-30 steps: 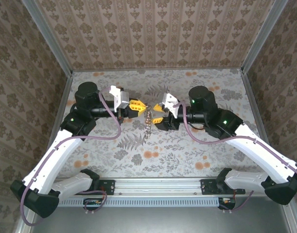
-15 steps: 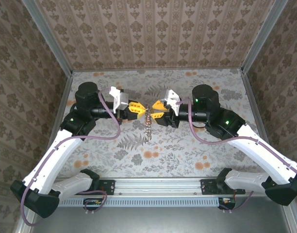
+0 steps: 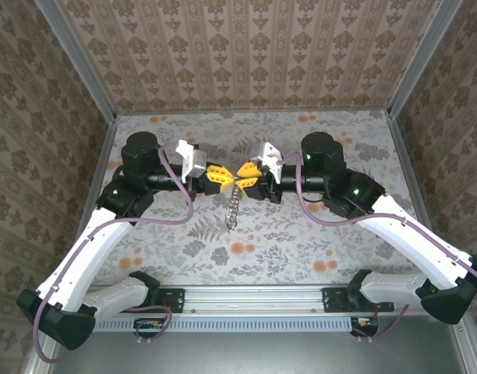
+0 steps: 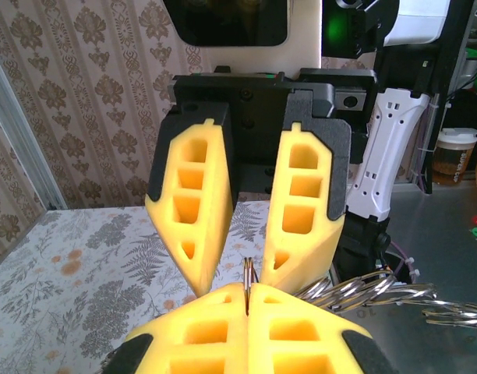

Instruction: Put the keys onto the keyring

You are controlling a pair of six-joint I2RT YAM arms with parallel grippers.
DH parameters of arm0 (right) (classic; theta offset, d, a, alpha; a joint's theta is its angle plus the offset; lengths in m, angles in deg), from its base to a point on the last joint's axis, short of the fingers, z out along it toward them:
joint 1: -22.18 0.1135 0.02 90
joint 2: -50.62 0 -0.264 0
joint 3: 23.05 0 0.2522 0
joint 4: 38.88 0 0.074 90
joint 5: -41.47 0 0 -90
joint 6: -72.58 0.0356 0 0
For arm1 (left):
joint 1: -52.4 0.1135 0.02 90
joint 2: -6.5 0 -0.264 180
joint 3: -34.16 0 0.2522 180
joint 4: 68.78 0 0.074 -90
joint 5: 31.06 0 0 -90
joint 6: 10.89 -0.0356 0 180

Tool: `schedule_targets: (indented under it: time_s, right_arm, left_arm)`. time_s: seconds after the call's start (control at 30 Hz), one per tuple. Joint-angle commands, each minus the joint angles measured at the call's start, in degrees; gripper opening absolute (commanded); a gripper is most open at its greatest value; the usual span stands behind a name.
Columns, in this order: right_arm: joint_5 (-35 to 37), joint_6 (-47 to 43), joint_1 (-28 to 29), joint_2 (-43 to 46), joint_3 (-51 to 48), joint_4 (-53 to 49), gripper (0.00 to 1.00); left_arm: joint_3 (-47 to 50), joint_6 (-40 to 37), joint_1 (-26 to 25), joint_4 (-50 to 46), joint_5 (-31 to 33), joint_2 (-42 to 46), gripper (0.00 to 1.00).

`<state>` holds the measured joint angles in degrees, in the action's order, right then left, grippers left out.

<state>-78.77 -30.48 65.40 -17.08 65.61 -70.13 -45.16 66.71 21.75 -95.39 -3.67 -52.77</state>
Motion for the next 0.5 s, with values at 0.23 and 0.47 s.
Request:
schedule_targets:
  time_s: [0.23, 0.47]
  right_arm:
    - [0.6, -0.2, -0.3, 0.4, 0.2, 0.0, 0.02]
    - [6.1, -4.6, -0.4, 0.5, 1.6, -3.8, 0.0]
  left_arm:
    - [-2.2, 0.4, 0.3, 2.9, -0.9, -0.1, 0.0]
    - [-9.2, -10.5, -2.0, -15.5, 9.3, -1.6, 0.1]
